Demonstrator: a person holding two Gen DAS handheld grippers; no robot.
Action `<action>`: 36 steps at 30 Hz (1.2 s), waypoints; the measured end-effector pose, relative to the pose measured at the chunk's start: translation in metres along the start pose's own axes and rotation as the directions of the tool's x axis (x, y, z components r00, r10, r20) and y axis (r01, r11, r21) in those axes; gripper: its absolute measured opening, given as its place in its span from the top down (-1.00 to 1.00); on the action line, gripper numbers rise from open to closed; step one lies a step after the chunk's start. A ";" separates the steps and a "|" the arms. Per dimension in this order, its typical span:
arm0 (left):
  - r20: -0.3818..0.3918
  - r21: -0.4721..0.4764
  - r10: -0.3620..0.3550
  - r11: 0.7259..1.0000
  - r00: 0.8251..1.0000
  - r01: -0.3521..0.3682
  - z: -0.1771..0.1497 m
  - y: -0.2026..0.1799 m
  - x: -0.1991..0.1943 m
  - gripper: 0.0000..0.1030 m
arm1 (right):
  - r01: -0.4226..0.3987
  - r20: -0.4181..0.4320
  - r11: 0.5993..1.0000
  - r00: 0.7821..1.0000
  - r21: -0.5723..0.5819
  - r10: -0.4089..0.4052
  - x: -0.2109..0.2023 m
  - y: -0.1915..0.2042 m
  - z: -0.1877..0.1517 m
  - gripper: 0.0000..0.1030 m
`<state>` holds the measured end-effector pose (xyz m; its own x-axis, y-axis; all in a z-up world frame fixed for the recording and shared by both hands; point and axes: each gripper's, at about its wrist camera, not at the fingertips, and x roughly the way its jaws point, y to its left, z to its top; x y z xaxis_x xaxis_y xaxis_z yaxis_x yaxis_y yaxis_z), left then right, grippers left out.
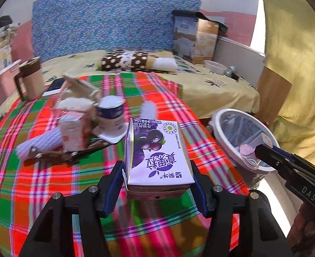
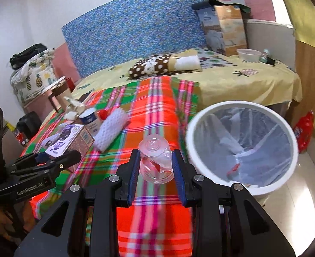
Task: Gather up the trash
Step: 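Carry the cup and carton over the trash bin and open both tools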
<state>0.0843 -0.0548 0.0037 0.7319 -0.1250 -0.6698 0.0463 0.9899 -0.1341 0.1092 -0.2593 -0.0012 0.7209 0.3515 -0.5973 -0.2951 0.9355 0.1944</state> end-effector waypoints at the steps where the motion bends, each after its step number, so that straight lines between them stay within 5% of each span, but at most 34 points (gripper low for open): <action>1: -0.001 0.007 -0.010 1.000 1.000 0.010 0.002 -0.004 0.002 -0.13 | 0.013 0.004 1.000 1.000 0.011 -0.013 -0.001 -0.006 0.001 0.36; 17: -0.061 0.159 -0.209 0.963 0.976 0.216 0.032 -0.092 0.054 -0.13 | 0.138 -0.006 0.981 0.990 0.136 -0.139 -0.004 -0.070 -0.005 0.36; 36: -0.168 0.244 -0.291 0.913 0.942 0.325 0.037 -0.156 0.110 -0.14 | 0.201 -0.071 0.957 0.979 0.208 -0.191 0.001 -0.107 -0.011 0.34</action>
<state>0.1825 -0.2207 -0.0218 0.5617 -0.4167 -0.7148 0.4466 0.8799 -0.1621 0.1350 -0.3594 -0.0309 0.7177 0.1633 -0.6770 -0.0070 0.9738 0.2274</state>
